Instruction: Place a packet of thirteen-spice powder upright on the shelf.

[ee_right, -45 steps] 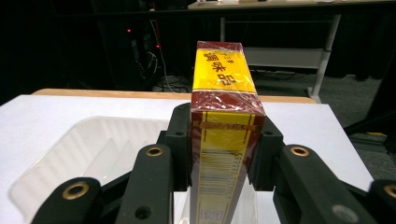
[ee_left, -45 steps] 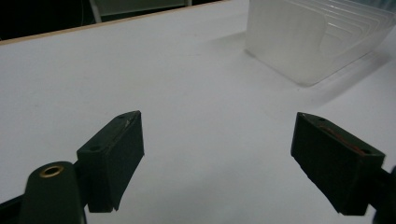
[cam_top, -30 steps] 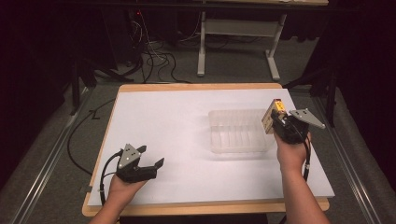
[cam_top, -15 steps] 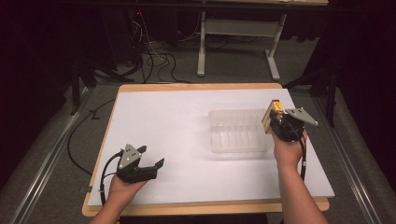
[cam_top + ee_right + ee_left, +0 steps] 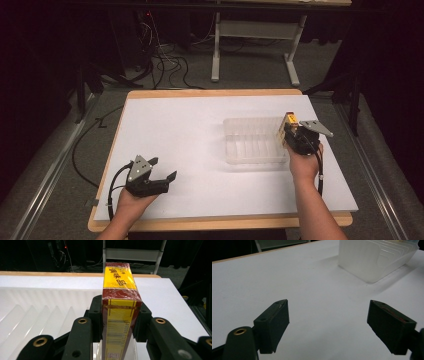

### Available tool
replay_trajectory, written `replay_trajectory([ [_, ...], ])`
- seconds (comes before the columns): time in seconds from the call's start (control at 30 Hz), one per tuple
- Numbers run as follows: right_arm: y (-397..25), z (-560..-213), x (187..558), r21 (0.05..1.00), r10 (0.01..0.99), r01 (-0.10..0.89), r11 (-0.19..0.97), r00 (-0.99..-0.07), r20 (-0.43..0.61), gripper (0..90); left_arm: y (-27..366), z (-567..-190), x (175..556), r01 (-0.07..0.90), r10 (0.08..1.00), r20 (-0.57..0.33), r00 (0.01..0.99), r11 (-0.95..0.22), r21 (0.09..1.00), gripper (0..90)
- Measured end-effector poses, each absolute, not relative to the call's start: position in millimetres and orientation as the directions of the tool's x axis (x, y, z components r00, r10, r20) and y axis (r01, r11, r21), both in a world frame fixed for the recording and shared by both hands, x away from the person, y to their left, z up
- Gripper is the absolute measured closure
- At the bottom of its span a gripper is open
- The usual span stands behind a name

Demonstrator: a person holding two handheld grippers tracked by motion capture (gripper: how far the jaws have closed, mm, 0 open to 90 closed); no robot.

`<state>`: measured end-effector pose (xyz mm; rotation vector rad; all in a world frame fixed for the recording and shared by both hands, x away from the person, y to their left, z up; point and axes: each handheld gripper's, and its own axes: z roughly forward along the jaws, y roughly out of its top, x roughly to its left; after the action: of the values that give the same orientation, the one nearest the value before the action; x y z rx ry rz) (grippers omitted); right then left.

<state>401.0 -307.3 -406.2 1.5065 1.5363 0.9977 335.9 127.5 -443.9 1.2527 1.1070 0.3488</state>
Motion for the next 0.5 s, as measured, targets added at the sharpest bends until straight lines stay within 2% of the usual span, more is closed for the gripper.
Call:
replay_trajectory([
  [0.5, -305, -419, 402, 0.895, 0.999, 0.446, 0.019, -0.033, -0.005, 67.6, 127, -445, 336, 0.341, 0.743, -0.471, 0.476, 0.338, 0.877, 18.4],
])
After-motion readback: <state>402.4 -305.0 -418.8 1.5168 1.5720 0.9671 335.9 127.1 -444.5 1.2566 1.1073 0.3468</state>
